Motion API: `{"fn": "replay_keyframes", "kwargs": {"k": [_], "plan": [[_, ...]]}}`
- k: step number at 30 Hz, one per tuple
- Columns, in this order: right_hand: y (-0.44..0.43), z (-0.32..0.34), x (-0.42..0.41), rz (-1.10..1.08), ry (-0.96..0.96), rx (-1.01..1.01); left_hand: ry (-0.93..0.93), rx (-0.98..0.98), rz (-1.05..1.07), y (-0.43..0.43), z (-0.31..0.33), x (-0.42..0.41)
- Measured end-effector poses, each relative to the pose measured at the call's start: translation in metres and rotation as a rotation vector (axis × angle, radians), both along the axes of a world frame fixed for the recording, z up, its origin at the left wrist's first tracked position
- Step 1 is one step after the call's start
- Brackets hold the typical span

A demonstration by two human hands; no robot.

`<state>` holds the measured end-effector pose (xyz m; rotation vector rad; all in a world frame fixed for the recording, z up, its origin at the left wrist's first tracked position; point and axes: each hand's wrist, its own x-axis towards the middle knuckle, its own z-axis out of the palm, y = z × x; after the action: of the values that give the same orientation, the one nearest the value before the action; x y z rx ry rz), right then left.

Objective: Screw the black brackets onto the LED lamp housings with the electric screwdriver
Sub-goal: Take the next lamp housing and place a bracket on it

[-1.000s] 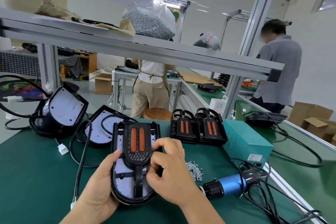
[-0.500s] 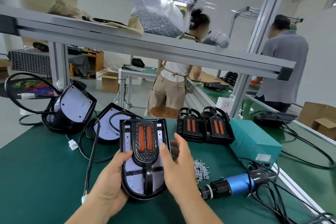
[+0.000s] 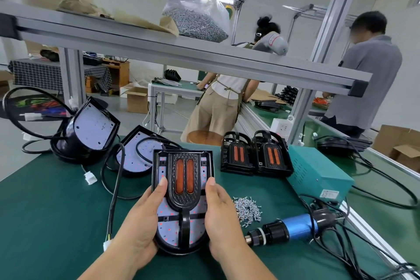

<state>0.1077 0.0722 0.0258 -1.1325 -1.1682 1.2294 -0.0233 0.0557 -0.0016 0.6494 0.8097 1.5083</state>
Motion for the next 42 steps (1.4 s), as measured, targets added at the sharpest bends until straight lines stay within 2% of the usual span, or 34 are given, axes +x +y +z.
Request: {"fn": "replay_keyframes", "kwargs": {"k": [14,19,22,25,36,42], "plan": [[0.005,-0.005,0.001,0.014,0.004,0.021,0.053,-0.009,0.014,-0.001,0.0,0.002],[0.01,-0.003,0.009,0.113,0.11,-0.076,0.08,-0.008,-0.036,-0.005,0.005,-0.004],[0.016,0.002,0.011,0.134,0.163,-0.044,0.13,0.002,-0.032,-0.008,0.008,-0.007],[0.02,0.012,0.01,0.165,0.083,0.026,0.178,0.01,-0.023,-0.01,0.009,-0.008],[0.022,0.009,-0.002,0.154,0.25,0.057,0.187,0.055,-0.022,-0.007,0.01,-0.006],[0.026,0.005,-0.004,0.118,0.261,0.099,0.166,0.068,-0.02,-0.005,0.012,-0.006]]}}
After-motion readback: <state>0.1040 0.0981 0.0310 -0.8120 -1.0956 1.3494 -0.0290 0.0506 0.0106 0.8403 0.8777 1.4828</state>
